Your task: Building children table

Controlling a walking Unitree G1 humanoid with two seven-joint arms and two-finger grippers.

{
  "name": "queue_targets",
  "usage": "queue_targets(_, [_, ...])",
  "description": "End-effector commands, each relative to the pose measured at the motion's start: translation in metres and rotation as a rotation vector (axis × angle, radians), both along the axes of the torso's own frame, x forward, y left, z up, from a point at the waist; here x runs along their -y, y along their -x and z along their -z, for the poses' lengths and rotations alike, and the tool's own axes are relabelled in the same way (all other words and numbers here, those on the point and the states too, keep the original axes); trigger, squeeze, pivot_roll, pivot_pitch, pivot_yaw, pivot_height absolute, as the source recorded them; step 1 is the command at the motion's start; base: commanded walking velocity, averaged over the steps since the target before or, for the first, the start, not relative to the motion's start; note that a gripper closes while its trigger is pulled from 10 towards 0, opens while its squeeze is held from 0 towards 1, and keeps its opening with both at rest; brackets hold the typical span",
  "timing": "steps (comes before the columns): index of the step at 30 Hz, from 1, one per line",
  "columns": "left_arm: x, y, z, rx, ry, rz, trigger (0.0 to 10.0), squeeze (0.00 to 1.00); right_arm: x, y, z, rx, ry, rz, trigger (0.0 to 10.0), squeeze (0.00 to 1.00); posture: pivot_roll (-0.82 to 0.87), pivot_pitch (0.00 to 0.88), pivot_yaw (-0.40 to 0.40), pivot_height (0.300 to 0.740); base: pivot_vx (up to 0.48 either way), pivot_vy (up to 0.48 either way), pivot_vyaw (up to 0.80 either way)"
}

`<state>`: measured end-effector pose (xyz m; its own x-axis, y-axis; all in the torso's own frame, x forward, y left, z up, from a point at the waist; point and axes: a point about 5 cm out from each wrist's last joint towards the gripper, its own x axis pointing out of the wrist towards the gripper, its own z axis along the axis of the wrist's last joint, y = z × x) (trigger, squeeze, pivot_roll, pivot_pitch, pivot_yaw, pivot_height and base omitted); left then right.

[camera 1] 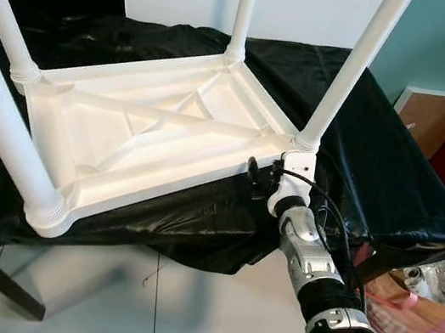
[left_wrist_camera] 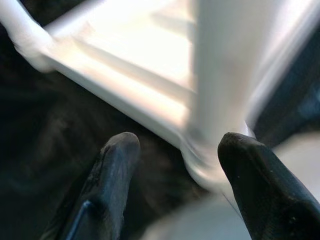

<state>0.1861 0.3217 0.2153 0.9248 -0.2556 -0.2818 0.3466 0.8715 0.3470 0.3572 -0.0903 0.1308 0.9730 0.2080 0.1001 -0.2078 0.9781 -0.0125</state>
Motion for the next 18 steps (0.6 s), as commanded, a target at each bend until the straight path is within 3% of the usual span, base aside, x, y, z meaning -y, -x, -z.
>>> queue_targets(1, [-0.010,-0.017,-0.002,0.099,-0.001,-0.143,10.0,0.00,0.000,0.004,0.008,-0.022,-0.004,0.011,10.0,0.00,0.16,0.074,-0.063,0.740,0.000,0.000,0.00])
queue_targets(4, [-0.014,-0.026,-0.005,0.160,0.015,-0.182,10.0,0.00,0.000,0.004,0.008,-0.018,-0.004,0.015,10.0,0.00,0.15,0.075,-0.055,0.740,0.000,0.000,0.00])
queue_targets(6, [-0.015,-0.043,-0.012,0.275,0.092,-0.240,10.0,0.00,0.001,0.007,0.010,-0.014,-0.004,0.031,10.0,0.00,0.12,0.075,-0.048,0.740,0.000,0.000,0.00])
queue_targets(7, [-0.015,-0.043,-0.012,0.275,0.092,-0.240,10.0,0.00,0.001,0.007,0.010,-0.014,-0.004,0.031,10.0,0.00,0.12,0.075,-0.048,0.740,0.000,0.000,0.00])
queue_targets(9, [-0.014,-0.058,-0.016,0.361,0.201,-0.280,10.0,0.00,0.005,0.011,0.015,-0.023,-0.007,0.068,10.0,0.00,0.12,0.074,-0.046,0.740,0.000,0.000,0.00])
queue_targets(10, [-0.014,-0.058,-0.016,0.361,0.201,-0.280,10.0,0.00,0.005,0.011,0.015,-0.023,-0.007,0.068,10.0,0.00,0.12,0.074,-0.046,0.740,0.000,0.000,0.00])
queue_targets(13, [-0.007,-0.079,-0.016,0.428,0.291,-0.314,10.0,0.00,0.007,0.015,0.022,-0.041,-0.034,0.096,10.0,0.00,0.10,0.076,-0.039,0.740,0.000,0.000,0.00])
queue_targets(15, [-0.007,-0.079,-0.016,0.428,0.291,-0.314,10.0,0.00,0.007,0.015,0.022,-0.041,-0.034,0.096,10.0,0.00,0.10,0.076,-0.039,0.740,0.000,0.000,0.00])
queue_targets(17, [0.005,-0.093,-0.014,0.453,0.353,-0.287,10.0,0.00,0.005,0.015,0.026,-0.070,-0.124,0.081,10.0,0.00,0.09,0.076,-0.036,0.740,0.000,0.000,0.00])
queue_targets(18, [0.005,-0.093,-0.014,0.453,0.353,-0.287,10.0,0.00,0.005,0.015,0.026,-0.070,-0.124,0.081,10.0,0.00,0.09,0.076,-0.036,0.740,0.000,0.000,0.00])
